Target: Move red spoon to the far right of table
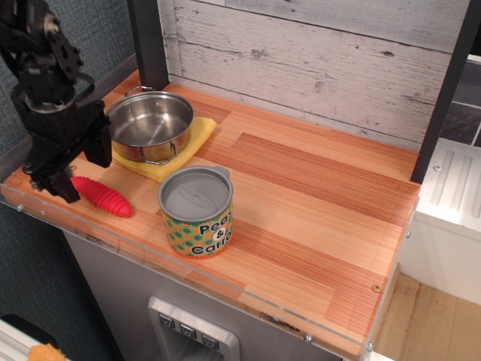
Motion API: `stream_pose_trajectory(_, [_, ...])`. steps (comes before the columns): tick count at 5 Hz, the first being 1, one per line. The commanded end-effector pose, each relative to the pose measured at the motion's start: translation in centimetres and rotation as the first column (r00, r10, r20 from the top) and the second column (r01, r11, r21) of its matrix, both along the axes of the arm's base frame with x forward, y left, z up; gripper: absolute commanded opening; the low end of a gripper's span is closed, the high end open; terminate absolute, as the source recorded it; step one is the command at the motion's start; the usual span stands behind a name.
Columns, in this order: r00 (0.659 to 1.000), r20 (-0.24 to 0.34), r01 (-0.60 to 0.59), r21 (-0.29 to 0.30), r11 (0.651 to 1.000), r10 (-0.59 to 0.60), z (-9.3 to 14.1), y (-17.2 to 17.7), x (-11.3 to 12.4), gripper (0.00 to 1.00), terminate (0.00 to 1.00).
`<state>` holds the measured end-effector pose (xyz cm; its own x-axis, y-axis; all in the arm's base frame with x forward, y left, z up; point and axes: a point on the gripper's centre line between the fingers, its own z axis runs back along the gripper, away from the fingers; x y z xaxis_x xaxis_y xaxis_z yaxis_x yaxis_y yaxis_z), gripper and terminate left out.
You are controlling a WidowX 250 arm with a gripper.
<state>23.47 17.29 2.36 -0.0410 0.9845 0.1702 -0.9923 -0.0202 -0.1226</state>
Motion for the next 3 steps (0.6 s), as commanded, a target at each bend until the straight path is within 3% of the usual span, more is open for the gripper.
stream_pose_trajectory(1, [1.0, 0.009, -0.002, -0.001, 1.0, 0.002, -0.52, -0.66, -0.14, 1.0, 0.0])
stream_pose_trajectory(2, [1.0, 0.004, -0.017, -0.011, 1.0, 0.017, -0.69, -0.87, -0.27, 1.0, 0.0])
stream_pose_trajectory(3, [1.0, 0.001, -0.02, -0.018, 1.0, 0.02, -0.9, -0.98, -0.39, 0.0, 0.0])
